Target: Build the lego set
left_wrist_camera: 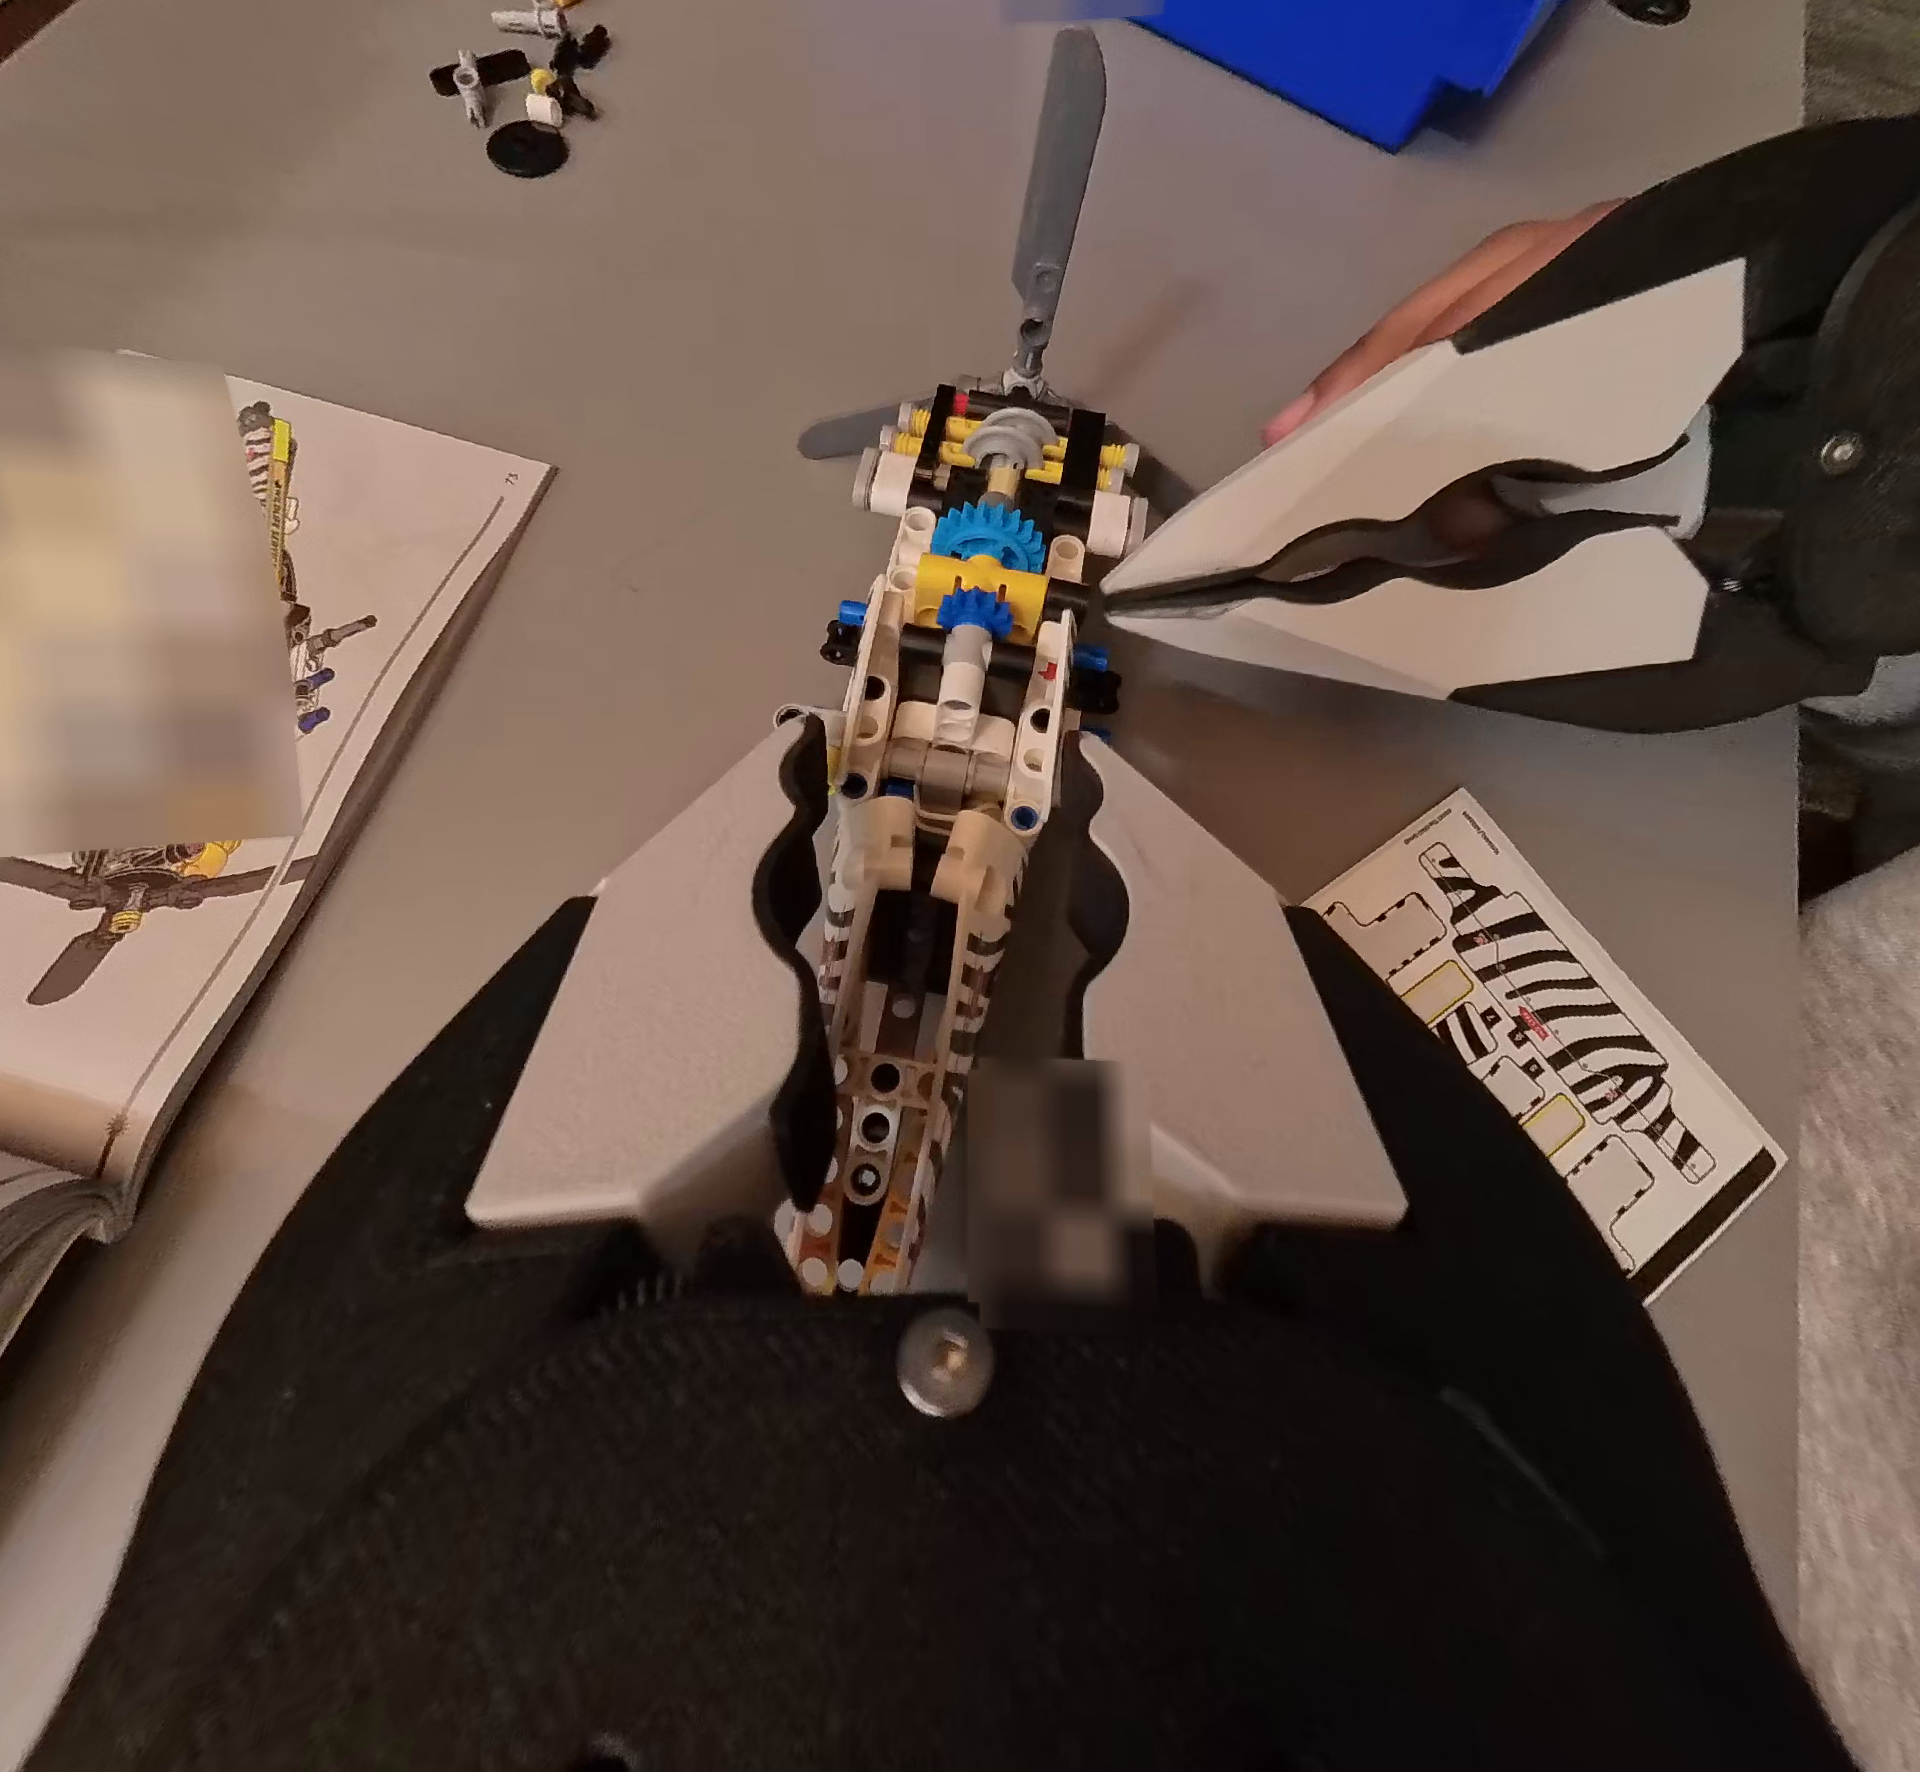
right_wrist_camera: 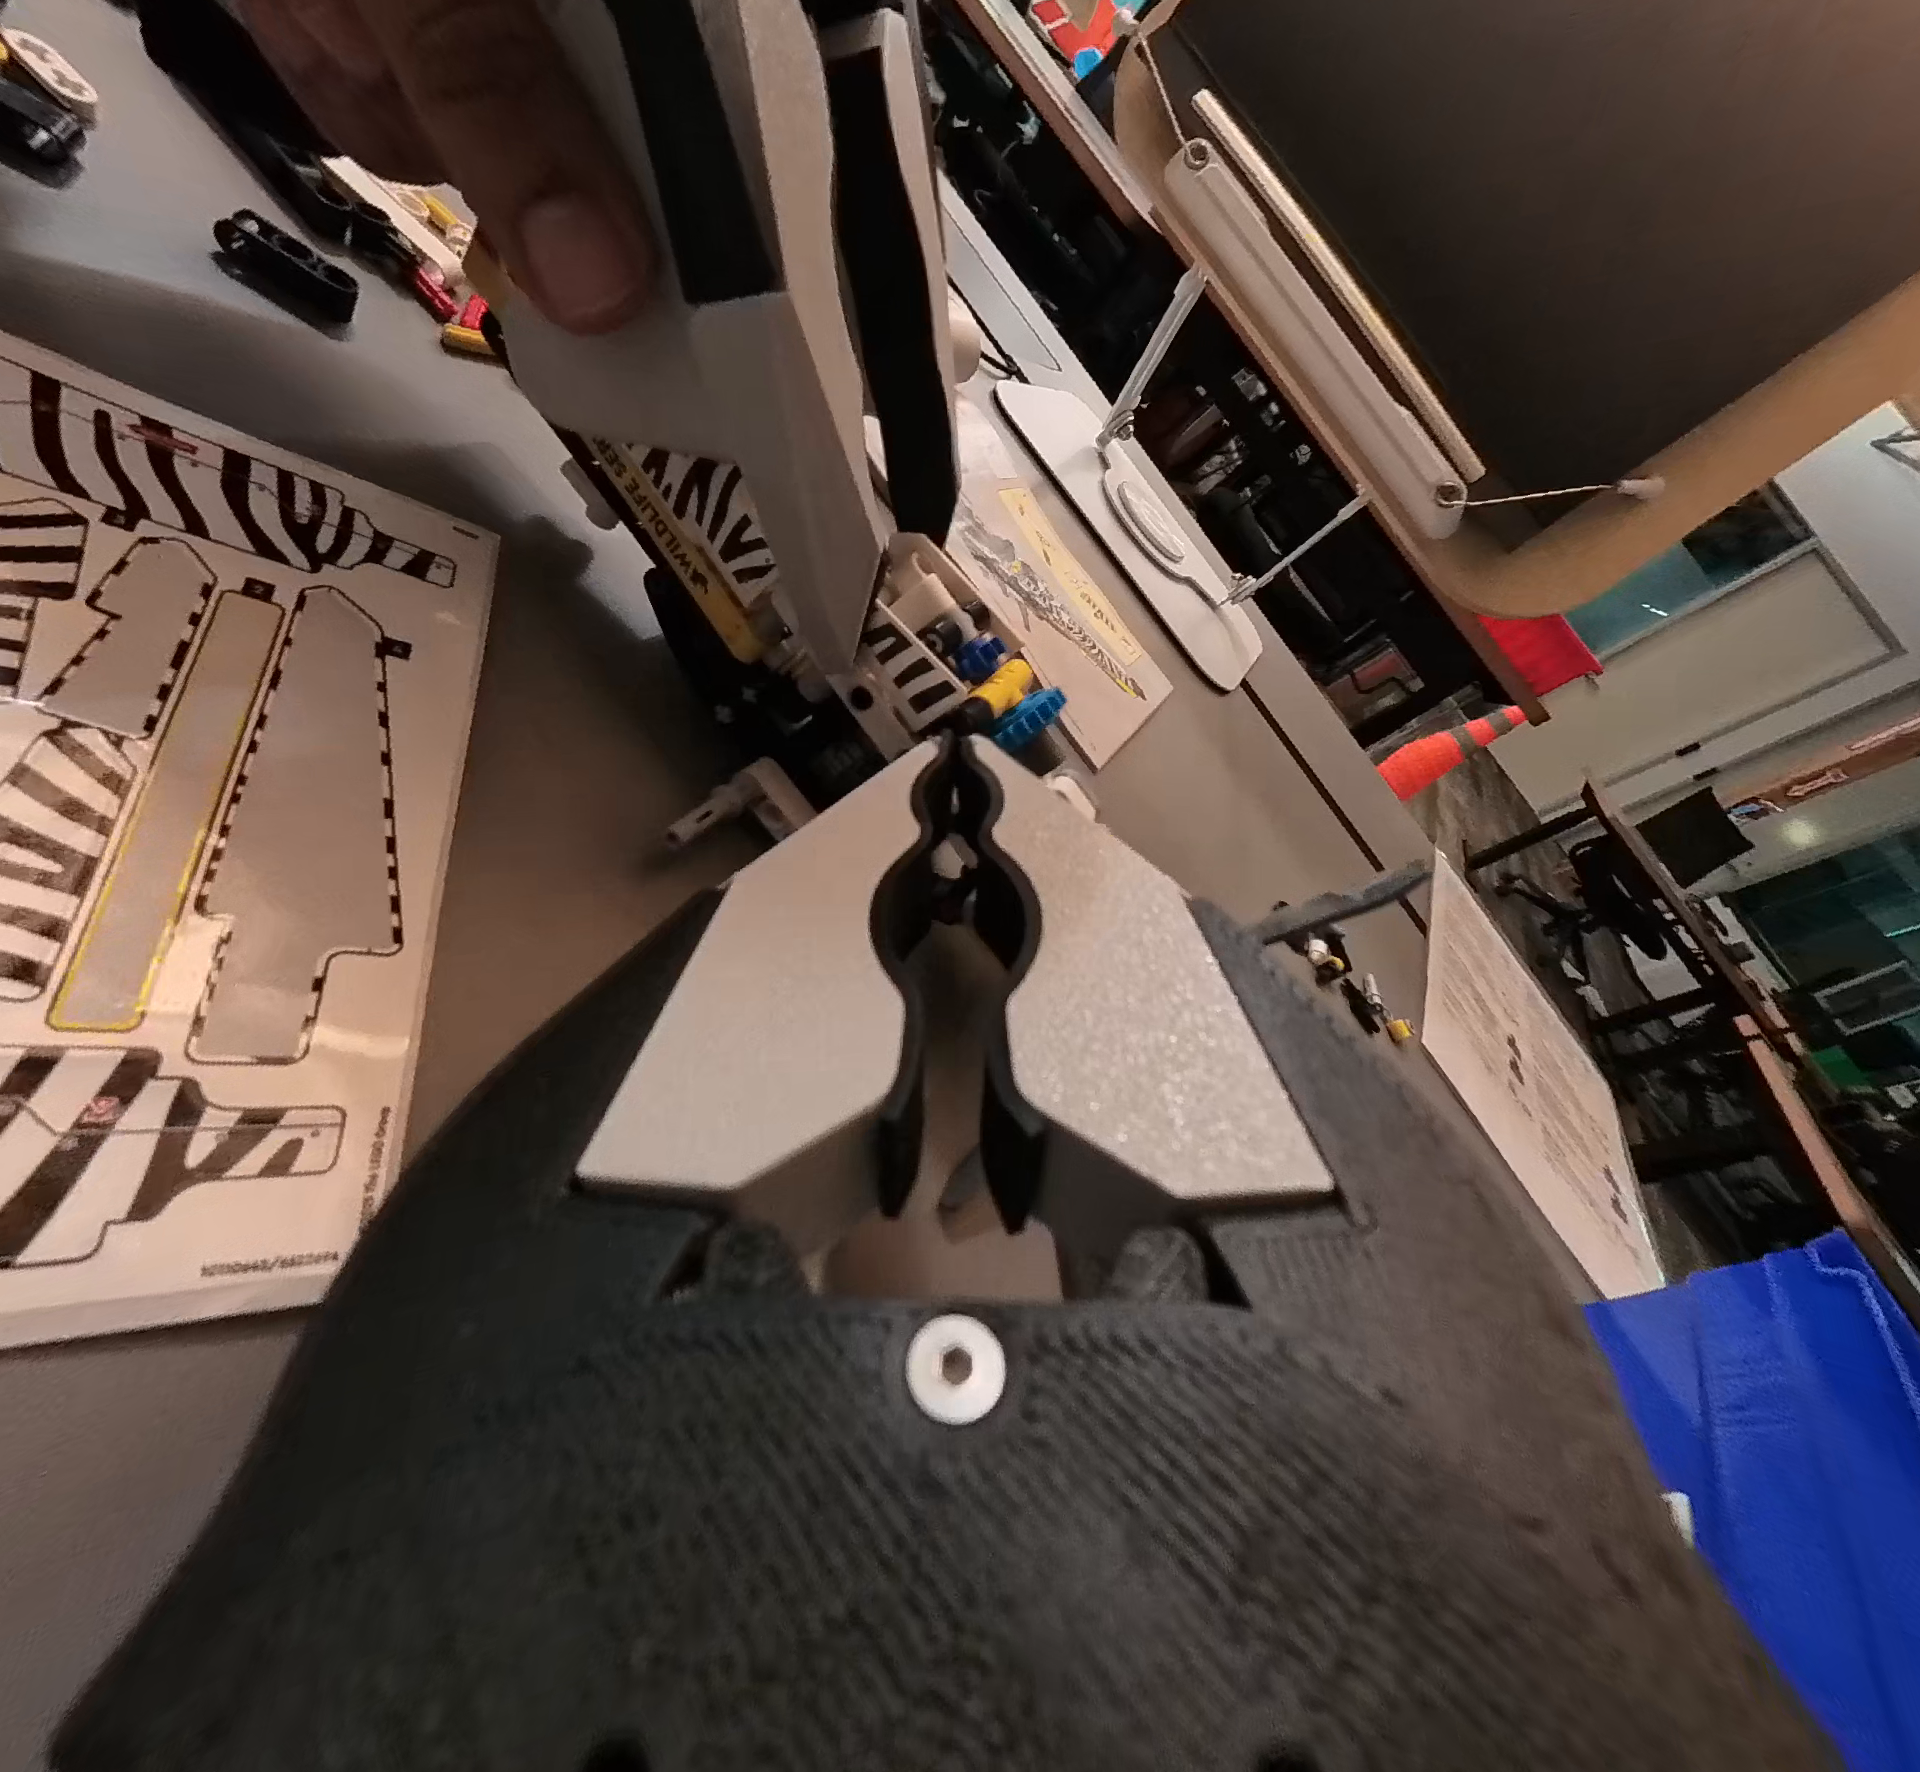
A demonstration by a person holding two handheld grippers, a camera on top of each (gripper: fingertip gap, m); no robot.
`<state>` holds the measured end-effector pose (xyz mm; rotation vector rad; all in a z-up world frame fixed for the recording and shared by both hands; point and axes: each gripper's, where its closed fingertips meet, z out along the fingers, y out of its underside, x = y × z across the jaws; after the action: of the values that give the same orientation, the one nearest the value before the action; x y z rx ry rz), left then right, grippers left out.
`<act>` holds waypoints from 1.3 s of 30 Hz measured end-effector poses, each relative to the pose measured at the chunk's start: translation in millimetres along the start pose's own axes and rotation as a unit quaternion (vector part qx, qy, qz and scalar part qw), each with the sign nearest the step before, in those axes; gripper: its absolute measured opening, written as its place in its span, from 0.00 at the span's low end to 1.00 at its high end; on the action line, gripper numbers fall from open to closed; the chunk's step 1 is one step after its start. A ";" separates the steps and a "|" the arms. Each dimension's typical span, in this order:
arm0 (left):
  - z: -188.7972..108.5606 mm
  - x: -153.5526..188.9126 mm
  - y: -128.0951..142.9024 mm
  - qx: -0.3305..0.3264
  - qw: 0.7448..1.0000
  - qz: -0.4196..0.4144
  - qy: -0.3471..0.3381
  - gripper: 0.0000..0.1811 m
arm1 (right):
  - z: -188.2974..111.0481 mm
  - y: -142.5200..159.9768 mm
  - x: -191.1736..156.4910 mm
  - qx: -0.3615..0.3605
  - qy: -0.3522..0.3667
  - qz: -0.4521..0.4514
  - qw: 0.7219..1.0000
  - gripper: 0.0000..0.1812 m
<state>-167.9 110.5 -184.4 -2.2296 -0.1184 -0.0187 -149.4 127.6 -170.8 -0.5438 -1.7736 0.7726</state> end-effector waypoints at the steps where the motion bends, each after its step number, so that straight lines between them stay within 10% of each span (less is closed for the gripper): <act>1: -0.1 0.1 -0.2 0.000 1.000 0.000 0.000 0.24 | -0.6 -0.7 0.9 0.003 0.001 0.003 1.000 0.00; 15: -28.5 -6.6 -35.2 0.120 0.989 -0.075 0.039 0.24 | -9.3 -7.5 16.6 0.039 0.024 0.050 0.998 0.00; 39: -86.7 -77.5 -55.6 0.295 0.937 -0.159 -0.101 0.19 | -27.8 -13.3 48.4 0.105 0.063 0.149 0.981 0.00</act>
<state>-247.7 70.0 -91.6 -1.5883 -0.5266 0.0637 -138.5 158.5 -123.7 -0.7086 -1.4899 1.0932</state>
